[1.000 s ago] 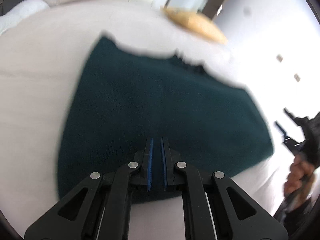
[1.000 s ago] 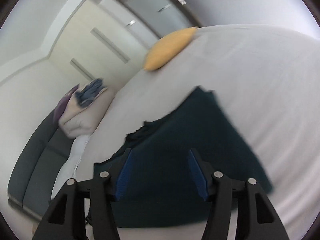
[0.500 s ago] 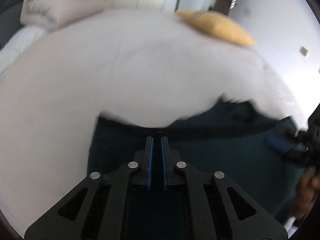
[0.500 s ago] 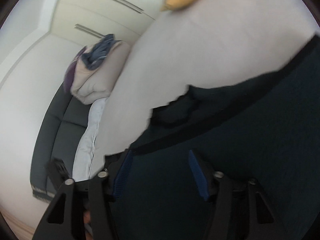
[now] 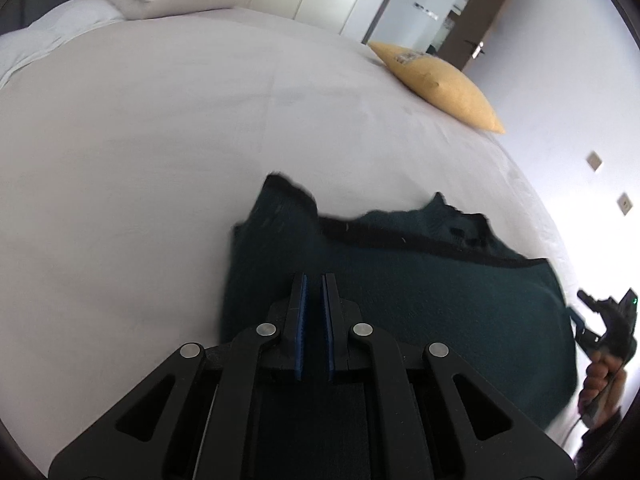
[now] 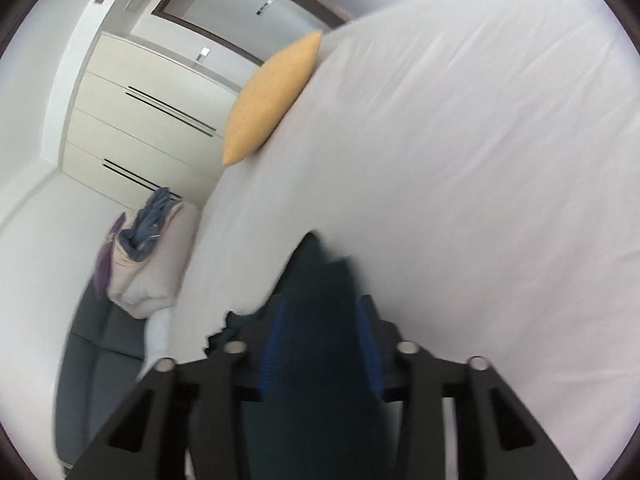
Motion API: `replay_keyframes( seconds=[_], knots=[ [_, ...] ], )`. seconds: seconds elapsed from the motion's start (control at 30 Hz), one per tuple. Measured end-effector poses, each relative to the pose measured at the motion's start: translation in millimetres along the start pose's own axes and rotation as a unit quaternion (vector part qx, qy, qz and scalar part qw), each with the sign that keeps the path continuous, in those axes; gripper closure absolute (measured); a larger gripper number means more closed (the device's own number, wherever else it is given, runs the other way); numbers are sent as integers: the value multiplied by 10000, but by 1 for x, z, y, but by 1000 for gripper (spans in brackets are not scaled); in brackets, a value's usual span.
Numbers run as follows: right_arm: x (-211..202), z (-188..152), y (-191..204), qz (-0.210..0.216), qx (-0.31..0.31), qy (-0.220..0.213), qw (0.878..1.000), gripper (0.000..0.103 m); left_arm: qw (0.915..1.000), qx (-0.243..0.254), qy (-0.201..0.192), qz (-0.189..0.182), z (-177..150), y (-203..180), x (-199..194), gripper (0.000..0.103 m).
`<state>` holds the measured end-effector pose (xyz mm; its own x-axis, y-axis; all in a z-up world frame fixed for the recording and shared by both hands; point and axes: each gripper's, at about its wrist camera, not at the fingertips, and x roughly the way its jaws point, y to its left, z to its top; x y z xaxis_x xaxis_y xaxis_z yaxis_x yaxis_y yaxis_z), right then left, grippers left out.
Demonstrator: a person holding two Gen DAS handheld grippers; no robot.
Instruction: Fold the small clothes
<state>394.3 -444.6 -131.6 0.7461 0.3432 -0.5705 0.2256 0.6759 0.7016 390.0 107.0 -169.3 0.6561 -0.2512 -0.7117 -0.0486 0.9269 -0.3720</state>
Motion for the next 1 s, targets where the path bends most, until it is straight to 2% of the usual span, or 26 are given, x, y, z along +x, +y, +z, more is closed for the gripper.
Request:
replay_keyframes(
  seconds=[0.03,0.07,0.1,0.17,0.2,0.23,0.33,0.37,0.4,0.43,0.47,0.5,0.53,0.6,0.7,0.77,0.9,1.0],
  knots=[
    [-17,-2,0,-114,-227,10,9997,45,10000,35,-61,28,-5,1,-14,96],
    [-23,-5,1,-195,-399,40,9990,42,9999,47,-65,135,-10,1,-23,96],
    [-29,-8,3,-320,-576,93,9978,42,9996,-1,-61,260,-16,5,-35,96],
    [-33,-19,10,-510,-1008,329,9931,42,9997,-58,-19,217,-27,13,-51,94],
    [-33,-24,13,-538,-1129,412,9913,42,9995,-29,40,323,-31,14,-54,90],
    [-34,-30,13,-572,-1242,548,9891,42,9989,30,132,445,-37,15,-55,83],
    [-29,-38,15,-554,-1291,671,9878,42,9986,10,272,456,-47,19,-56,67],
    [-25,-41,16,-598,-1321,725,9868,43,9985,-19,275,464,-50,19,-57,48],
    [-20,-45,19,-715,-1444,785,9838,45,9987,-13,234,454,-52,18,-58,40],
    [-22,-50,16,-801,-1560,828,9810,55,9990,52,157,417,-54,16,-60,39],
    [-18,-55,19,-934,-1760,911,9757,69,9990,154,156,396,-55,12,-59,39],
    [-16,-59,22,-980,-1910,982,9717,74,9988,240,178,379,-56,9,-58,39],
    [-16,-61,25,-992,-1978,996,9701,82,9986,320,206,377,-58,6,-56,46],
    [-18,-63,27,-1088,-2074,938,9677,86,9972,455,380,445,-60,1,-44,76],
    [-24,-65,33,-1234,-2113,832,9660,95,9973,462,341,465,-64,-2,-42,82],
    [-29,-67,36,-1266,-2101,784,9663,96,9968,541,309,510,-66,-4,-43,87],
    [-40,-74,22,-1101,-1646,847,9765,97,9967,571,345,460,-66,-3,-40,90],
    [-41,-78,9,-1042,-1474,882,9796,97,9960,668,382,461,-69,-2,-40,91]
  ],
)
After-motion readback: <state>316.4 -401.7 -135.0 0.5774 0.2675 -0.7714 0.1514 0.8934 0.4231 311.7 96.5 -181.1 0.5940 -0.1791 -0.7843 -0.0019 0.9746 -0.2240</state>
